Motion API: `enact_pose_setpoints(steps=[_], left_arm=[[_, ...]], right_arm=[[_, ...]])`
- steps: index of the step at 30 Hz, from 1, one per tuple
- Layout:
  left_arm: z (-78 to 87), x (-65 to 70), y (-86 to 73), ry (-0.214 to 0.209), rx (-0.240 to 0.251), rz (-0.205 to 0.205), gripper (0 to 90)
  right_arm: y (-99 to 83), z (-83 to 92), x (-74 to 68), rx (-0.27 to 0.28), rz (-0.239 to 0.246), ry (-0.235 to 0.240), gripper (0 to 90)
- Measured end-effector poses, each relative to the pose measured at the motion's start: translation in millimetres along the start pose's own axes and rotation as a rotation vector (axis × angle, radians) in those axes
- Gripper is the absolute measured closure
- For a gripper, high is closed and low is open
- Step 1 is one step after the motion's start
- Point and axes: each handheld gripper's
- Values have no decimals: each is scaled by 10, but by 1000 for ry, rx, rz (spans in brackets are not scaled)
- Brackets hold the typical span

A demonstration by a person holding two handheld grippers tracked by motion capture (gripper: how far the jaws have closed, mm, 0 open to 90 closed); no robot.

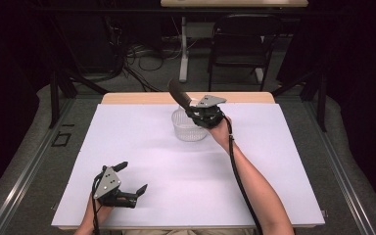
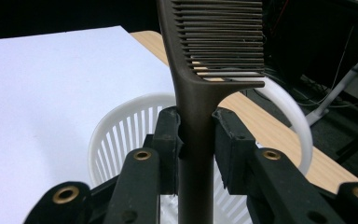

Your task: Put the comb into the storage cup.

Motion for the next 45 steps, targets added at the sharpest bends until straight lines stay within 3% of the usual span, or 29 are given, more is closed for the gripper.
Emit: enact_pose_setpoints(steps=[24,32,45], left_arm=[[-7,2,-1,-2,-5,-4,5],[-9,4,-1,-5,-5,-4,5],[-17,8,-3,-11,-7,-4,5]], right_arm=[[-39,-43,1,-99,-4,32,717],[-39,-70,-18,-130,15,34,716],[-23,-116,-27,-196,18,70,714]])
Point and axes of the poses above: each handheld gripper's, and its own axes: z roughly backward along the jaws, y roughly out of its top, x roughly to its right, and after that the axes turned 8 degrees about z, right-handed
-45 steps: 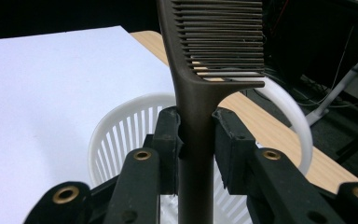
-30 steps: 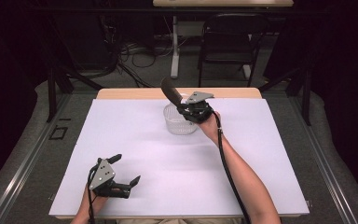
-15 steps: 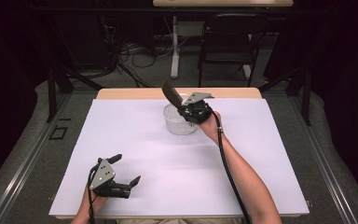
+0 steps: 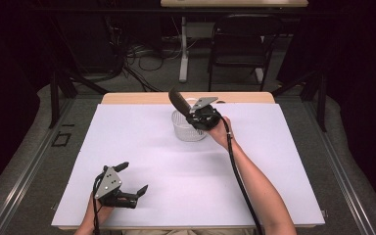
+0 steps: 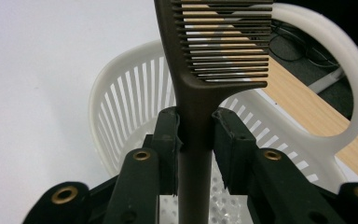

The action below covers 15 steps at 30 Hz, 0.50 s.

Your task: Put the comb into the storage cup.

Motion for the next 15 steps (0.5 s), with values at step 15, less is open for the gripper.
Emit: enact_pose_setpoints(steps=[15], left_arm=[[-8,2,2,-1,-4,-3,5]], right_arm=[[38,127,20,-30,-41,-16,409]])
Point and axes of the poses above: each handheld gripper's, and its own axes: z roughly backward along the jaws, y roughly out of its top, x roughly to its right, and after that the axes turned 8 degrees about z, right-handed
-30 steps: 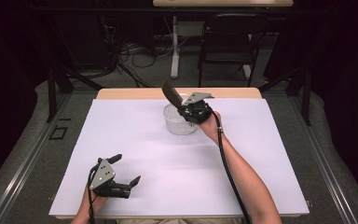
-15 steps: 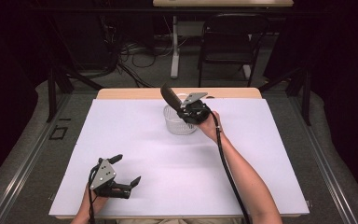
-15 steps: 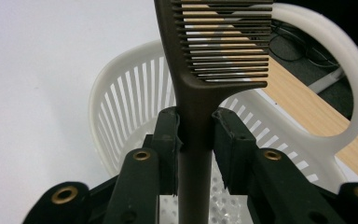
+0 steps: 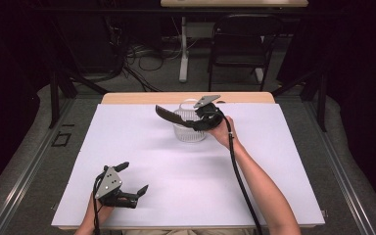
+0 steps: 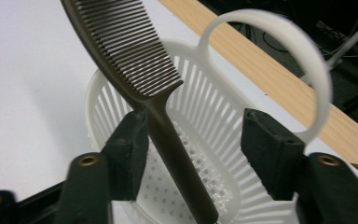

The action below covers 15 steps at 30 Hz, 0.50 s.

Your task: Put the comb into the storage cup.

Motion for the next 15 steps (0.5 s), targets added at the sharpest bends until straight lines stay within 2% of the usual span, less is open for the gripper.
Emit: enact_pose_setpoints(steps=[5,12,15], left_arm=[[0,1,0,0,2,0,6],[4,1,1,1,3,0,6],[4,-2,2,1,4,1,6]], right_arm=[[23,137,35,13,-27,0,317],[22,339,38,19,-67,53,171],[-1,423,13,19,-71,70,143]])
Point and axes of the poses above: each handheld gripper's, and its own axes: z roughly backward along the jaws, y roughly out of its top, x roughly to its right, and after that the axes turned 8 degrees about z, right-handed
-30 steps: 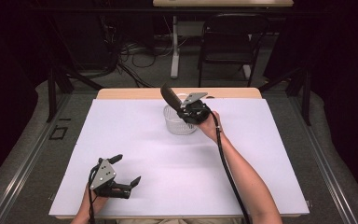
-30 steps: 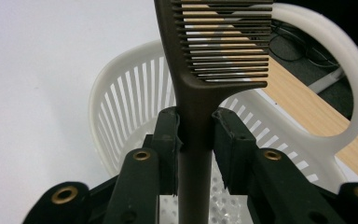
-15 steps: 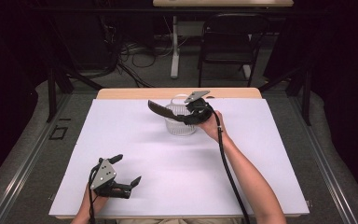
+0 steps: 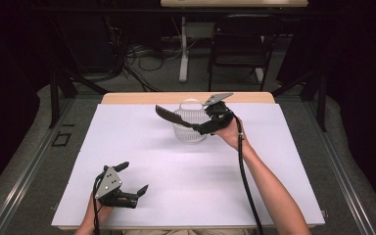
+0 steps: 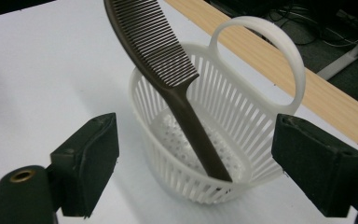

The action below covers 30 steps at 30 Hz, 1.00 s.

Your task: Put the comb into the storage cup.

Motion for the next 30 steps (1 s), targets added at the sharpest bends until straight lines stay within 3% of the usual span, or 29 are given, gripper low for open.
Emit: enact_pose_setpoints(steps=[13,23,30], left_arm=[[9,13,1,6,-2,-5,6],[15,7,-1,7,-2,-3,6],[18,3,-4,7,0,0,6]], right_arm=[[-287,342,-185,-39,-10,56,27],[-514,545,-307,-72,-11,56,5],[-674,652,-352,-59,-25,46,0]])
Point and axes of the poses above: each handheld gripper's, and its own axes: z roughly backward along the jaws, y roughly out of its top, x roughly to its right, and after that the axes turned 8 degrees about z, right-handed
